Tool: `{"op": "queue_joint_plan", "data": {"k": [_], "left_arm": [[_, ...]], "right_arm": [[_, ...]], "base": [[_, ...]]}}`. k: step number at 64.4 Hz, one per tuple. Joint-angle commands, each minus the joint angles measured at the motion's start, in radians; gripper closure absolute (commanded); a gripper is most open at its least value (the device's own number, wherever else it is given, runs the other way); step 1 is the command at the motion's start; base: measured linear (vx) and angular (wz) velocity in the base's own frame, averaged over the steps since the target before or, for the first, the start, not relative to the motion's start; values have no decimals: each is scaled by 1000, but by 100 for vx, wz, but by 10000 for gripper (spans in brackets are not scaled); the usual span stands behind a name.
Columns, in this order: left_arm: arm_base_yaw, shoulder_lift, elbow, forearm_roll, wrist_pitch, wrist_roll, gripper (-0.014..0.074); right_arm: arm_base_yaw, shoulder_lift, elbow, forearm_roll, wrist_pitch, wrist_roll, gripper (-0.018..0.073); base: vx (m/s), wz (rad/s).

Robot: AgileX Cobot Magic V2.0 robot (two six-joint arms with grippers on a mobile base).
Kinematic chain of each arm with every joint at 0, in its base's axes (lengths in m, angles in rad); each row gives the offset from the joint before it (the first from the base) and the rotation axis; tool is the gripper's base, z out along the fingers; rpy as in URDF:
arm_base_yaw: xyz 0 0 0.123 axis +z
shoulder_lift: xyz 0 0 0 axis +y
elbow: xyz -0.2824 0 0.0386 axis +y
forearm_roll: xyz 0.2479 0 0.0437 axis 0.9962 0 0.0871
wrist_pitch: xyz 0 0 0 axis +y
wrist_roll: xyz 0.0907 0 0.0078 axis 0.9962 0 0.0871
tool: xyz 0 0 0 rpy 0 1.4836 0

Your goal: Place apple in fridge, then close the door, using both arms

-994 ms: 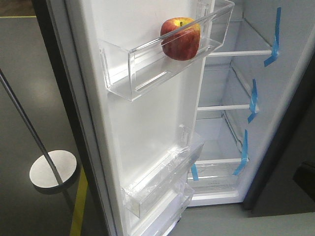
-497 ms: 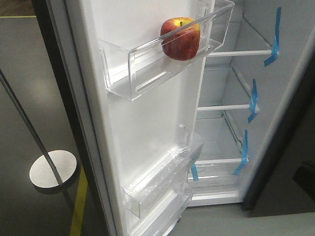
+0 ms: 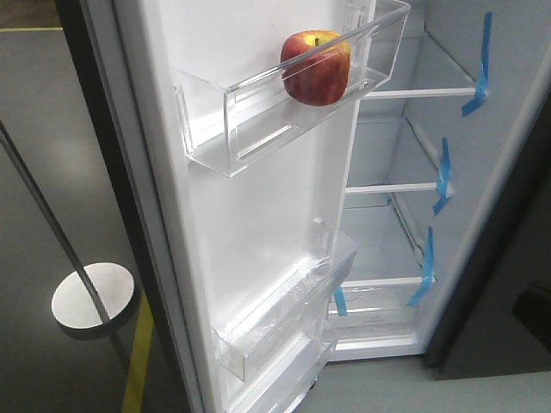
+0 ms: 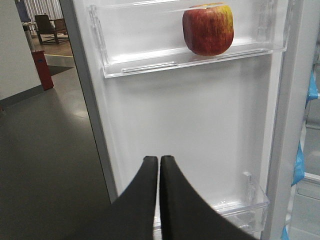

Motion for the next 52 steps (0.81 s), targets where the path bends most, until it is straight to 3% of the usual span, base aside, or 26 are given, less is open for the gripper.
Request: {"op": "queue_joint_plan", "data": {"k": [1,6,20,33,38,52], "left_arm": [[-4,36,-69,62,-59,-128,535],[-4,81,-96,106,-58,-170,482],[-4,177,-150,94,-70,-196,297],[-4,260,-214,112,-138,-266,237],[-4,296,-252,152,-182,-338,237],[-4,375,-368,357,-296,-511,237]], "right_arm": [[-2,10,-25,38,-48,0,562],[-2,10,-25,39,-45,0,562],[-2,10,-25,41,-19,0,562],[-2,10,-25,41,6,-1,559],[-2,10,-25,41,12,-1,558],[-2,10,-25,41,29,-9,553]], "base": [[0,0],[0,0],[0,0],[0,0],[0,0],[0,0]]}}
